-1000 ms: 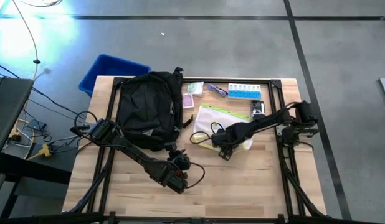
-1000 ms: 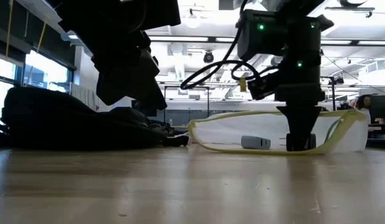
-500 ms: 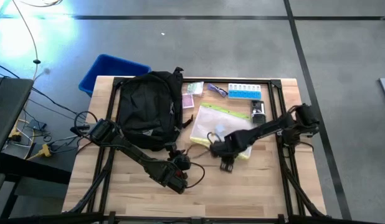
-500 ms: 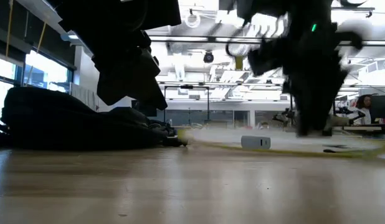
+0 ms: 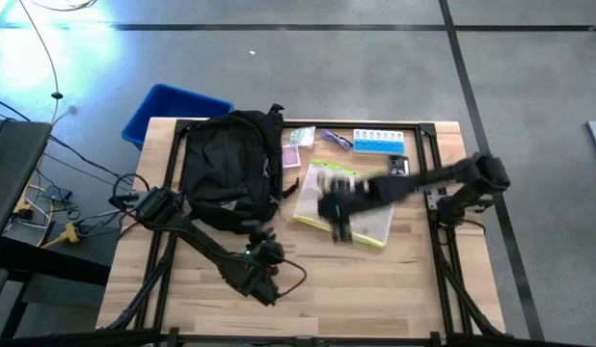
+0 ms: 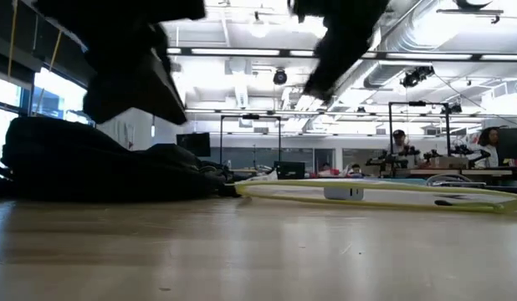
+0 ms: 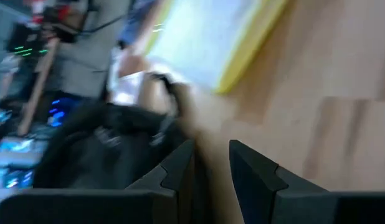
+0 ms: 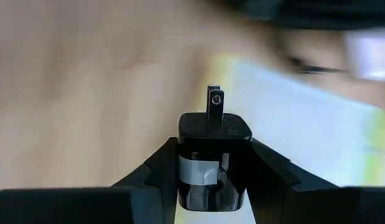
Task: Unpack backpack
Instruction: Remove the black charger adapter from the yellow zip bag
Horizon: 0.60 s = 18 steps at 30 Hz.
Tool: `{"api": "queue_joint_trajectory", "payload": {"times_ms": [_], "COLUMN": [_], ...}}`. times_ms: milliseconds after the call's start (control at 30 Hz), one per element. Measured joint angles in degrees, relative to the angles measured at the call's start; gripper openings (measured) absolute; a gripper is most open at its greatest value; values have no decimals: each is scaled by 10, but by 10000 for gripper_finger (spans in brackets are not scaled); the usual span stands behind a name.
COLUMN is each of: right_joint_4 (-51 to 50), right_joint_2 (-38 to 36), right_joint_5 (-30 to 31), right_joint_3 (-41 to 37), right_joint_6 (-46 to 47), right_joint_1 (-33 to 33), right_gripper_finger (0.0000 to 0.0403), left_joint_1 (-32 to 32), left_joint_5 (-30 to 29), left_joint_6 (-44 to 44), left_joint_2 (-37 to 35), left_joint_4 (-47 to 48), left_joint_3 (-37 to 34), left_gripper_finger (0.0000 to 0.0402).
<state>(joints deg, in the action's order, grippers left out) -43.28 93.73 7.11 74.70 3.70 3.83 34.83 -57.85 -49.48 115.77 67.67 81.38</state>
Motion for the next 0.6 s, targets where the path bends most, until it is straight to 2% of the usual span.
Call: {"api": "queue_joint_trajectory", "payload": {"times_ms": [167,300,433,500,600], "right_joint_4": [131,194,200,182,143], "right_joint_2": [31,109,189,227,270], "right_joint_5": [-28,-52,-54,-73,-107], "right_joint_3": [-32,-9,54,88,146], "right_joint_6": [-4,30,53,57,65], "right_joint_1": [-203,-321,-378,-392,-402], "right_gripper_finger": [118,118,118,118,151], "left_joint_1": [15,24,24,18,10], "left_joint_5": [-3,-13,-45,-52,-53], "left_joint_6": [-98,-118,-103,-89,-75], "left_joint_2": [0,0,0,0,0], "left_joint_4": [101,108,106,107,104], "left_joint_3": [0,0,0,1,1], "left_gripper_finger": [83,83,83,83,83]}}
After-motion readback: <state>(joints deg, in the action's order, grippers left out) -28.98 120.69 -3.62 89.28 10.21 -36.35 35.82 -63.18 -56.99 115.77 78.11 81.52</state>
